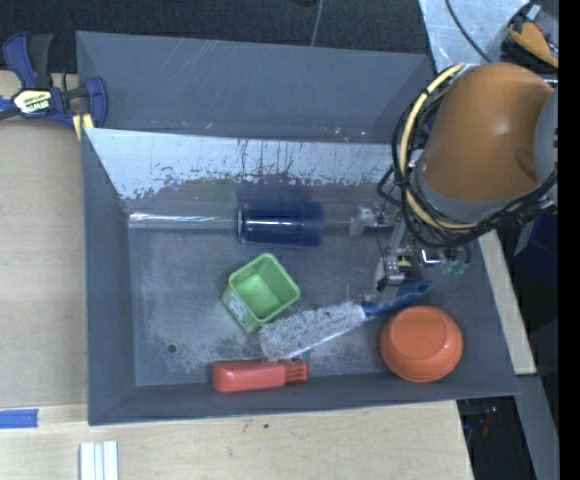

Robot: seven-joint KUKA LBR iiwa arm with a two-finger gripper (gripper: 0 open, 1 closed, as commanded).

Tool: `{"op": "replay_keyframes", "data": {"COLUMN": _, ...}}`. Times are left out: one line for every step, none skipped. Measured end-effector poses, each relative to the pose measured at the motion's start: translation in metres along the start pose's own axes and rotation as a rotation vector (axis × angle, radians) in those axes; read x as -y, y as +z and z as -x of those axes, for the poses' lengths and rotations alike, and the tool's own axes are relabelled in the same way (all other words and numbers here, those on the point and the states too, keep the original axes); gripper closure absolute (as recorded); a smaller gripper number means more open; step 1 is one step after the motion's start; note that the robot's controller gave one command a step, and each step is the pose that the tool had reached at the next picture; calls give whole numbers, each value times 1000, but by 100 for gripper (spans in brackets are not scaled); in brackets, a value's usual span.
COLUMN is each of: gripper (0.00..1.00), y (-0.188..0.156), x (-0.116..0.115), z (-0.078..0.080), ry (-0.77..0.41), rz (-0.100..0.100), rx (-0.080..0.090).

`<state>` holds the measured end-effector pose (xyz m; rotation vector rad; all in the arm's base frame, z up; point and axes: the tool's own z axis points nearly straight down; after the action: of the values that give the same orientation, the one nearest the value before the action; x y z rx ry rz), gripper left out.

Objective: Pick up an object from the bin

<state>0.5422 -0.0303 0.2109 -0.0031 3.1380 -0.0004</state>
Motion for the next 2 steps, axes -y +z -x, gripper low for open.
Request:
{"op": "replay_keyframes", "data": {"gripper": 0, "y": 0, "x": 0, "z": 0, "ry": 0, "rz": 0, "rx": 0}}
{"op": "replay_keyframes", "data": {"gripper": 0, "y": 39, "x": 39, "z": -16, "ry": 22, "rz": -1, "rx": 1}}
